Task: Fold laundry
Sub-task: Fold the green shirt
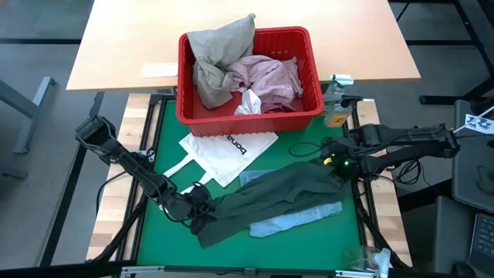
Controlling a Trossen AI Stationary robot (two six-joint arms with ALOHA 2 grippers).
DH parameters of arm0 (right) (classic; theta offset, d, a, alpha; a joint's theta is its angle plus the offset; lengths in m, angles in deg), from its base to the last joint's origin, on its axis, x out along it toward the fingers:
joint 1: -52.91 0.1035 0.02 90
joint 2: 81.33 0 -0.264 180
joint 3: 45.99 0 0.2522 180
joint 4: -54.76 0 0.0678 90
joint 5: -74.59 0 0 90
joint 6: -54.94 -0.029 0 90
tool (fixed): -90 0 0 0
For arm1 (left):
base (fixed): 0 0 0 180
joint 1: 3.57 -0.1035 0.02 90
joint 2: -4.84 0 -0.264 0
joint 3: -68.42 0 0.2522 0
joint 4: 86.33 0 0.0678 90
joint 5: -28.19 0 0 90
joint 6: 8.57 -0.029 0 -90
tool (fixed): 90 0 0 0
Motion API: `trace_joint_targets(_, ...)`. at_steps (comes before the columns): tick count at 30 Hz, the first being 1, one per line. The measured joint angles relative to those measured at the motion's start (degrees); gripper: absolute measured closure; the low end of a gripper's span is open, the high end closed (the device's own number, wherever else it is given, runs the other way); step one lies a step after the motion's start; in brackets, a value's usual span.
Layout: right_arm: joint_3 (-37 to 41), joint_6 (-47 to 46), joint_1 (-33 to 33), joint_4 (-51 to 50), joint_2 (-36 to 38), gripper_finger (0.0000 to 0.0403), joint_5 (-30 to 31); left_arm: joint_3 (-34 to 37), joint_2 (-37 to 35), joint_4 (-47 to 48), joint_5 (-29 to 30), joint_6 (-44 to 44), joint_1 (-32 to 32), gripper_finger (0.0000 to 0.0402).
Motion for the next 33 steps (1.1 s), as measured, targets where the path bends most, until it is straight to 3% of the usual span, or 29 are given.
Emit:
trace_joint_targets(7, 0.1, -3.3, -0.1, -14.9, 1.7, 0.0395, 6.0, 0.0, 0.0, 0.0, 0.0, 0.0, 0.0, 0.0194)
trace_joint_targets(11, 0.4, -6.1, 0.0, -14.3, 2.6, 0.0396, 8.4, 0.0, 0.0, -0.1, 0.0, 0.0, 0.0, 0.0194)
trace_joint_targets(18, 1.9, -6.2, 0.0, -14.5, 2.6, 0.0388, 6.5, 0.0, 0.0, -1.9, -0.2, 0.0, 0.0, 0.0194)
trace_joint_targets(26, 5.2, -6.2, 0.0, -14.7, 2.8, 0.0387, 5.2, 0.0, 0.0, -1.4, -8.0, -5.3, 0.4, 0.0194)
trace_joint_targets(33, 5.7, -6.2, 0.0, -14.6, 2.7, 0.0387, 4.7, 0.0, 0.0, 2.7, -1.9, -7.3, 2.0, 0.0194)
